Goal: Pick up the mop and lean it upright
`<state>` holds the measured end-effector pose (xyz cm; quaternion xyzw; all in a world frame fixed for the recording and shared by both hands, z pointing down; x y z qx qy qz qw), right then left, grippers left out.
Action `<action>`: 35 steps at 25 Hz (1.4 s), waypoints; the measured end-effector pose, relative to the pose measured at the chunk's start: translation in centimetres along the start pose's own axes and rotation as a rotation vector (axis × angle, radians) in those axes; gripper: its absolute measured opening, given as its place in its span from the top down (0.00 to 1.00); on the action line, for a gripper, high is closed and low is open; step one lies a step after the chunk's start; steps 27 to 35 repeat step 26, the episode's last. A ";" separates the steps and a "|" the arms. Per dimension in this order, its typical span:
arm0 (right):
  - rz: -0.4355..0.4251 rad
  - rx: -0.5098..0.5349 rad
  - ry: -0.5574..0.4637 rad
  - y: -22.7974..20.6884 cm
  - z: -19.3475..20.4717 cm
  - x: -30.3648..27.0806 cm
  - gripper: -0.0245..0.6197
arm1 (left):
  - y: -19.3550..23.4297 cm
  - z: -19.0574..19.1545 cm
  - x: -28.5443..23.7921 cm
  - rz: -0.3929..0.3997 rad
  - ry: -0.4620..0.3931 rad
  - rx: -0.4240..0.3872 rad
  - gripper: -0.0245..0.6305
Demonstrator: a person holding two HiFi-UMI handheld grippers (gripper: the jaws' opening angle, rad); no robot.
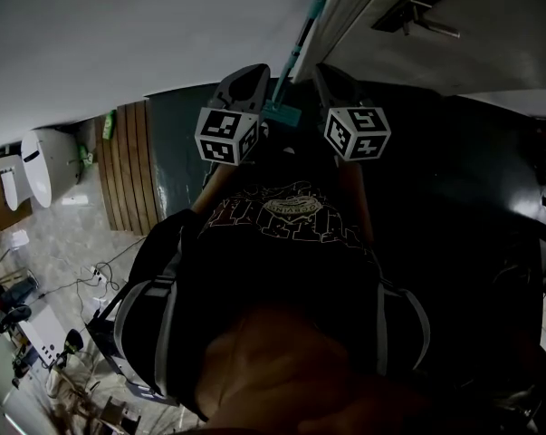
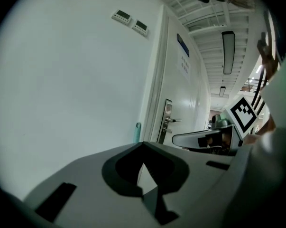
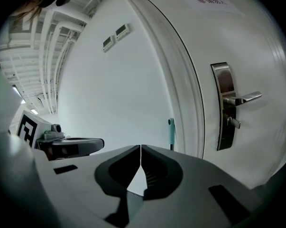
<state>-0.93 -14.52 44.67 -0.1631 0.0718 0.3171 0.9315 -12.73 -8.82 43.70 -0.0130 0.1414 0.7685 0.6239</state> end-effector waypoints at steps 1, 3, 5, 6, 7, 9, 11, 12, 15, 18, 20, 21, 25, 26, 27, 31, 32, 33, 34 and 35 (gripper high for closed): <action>0.000 0.001 0.002 0.0 0.0 0.1 0.93 | -0.1 0.0 0.0 0.000 -0.001 0.001 0.89; 0.001 -0.002 0.002 -0.2 0.1 0.3 0.93 | -0.4 0.0 0.0 0.001 -0.001 0.003 0.89; 0.004 -0.004 0.001 -0.3 0.1 0.5 0.93 | -0.6 0.0 0.0 0.005 0.000 0.004 0.89; 0.007 -0.003 0.002 -0.4 0.1 0.5 0.93 | -0.7 0.0 -0.1 0.007 0.001 0.004 0.89; 0.008 -0.004 0.003 -0.4 0.1 0.5 0.93 | -0.7 0.0 -0.1 0.009 0.002 0.004 0.89; 0.007 -0.005 0.002 -0.3 0.1 0.7 0.93 | -0.9 -0.1 -0.1 0.014 0.002 0.004 0.89; 0.005 -0.007 0.001 -0.2 0.2 0.8 0.93 | -1.0 -0.1 -0.1 0.020 0.001 0.003 0.89; 0.005 -0.008 0.000 -0.2 0.2 0.8 0.93 | -1.1 -0.2 -0.1 0.023 0.001 0.003 0.89; 0.005 -0.010 -0.003 -0.3 0.2 0.8 0.93 | -1.3 -0.2 -0.4 0.031 0.002 0.003 0.89; 0.008 -0.013 -0.001 -0.5 0.3 0.8 0.93 | -1.4 -0.1 -0.7 0.036 0.003 0.003 0.89; 0.009 -0.014 -0.001 -0.5 0.1 0.8 0.93 | -1.4 -0.3 -0.7 0.037 0.005 0.003 0.89; 0.008 -0.014 -0.001 -0.5 0.0 0.7 0.93 | -1.3 -0.3 -0.8 0.038 0.005 0.003 0.89; 0.007 -0.015 0.001 -0.3 0.0 0.6 0.93 | -1.1 -0.4 -0.9 0.042 0.005 0.002 0.89; 0.007 -0.015 0.001 -0.3 0.0 0.5 0.93 | -1.1 -0.4 -0.9 0.043 0.006 0.001 0.89; 0.007 -0.015 0.001 -0.3 0.0 0.5 0.93 | -1.1 -0.4 -0.9 0.043 0.006 0.001 0.89; 0.007 -0.015 0.001 -0.3 0.0 0.5 0.93 | -1.1 -0.4 -0.9 0.043 0.006 0.001 0.89; 0.007 -0.015 0.001 -0.3 0.0 0.5 0.93 | -1.1 -0.4 -0.9 0.043 0.006 0.001 0.89; 0.007 -0.015 0.001 -0.3 0.0 0.5 0.93 | -1.1 -0.4 -0.9 0.043 0.006 0.001 0.89; 0.007 -0.015 0.001 -0.3 0.0 0.5 0.93 | -1.1 -0.4 -0.9 0.043 0.006 0.001 0.89; 0.007 -0.015 0.001 -0.3 0.0 0.5 0.93 | -1.1 -0.4 -0.9 0.043 0.006 0.001 0.89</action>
Point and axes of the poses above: the fingertips, and each gripper's own axes: x backward along the fingers, y to its left, z out of its underside, the point moved 3 cm from there along x, backward along the fingers, and after that the axes turned 6 degrees about -y, right-handed, at the moved point
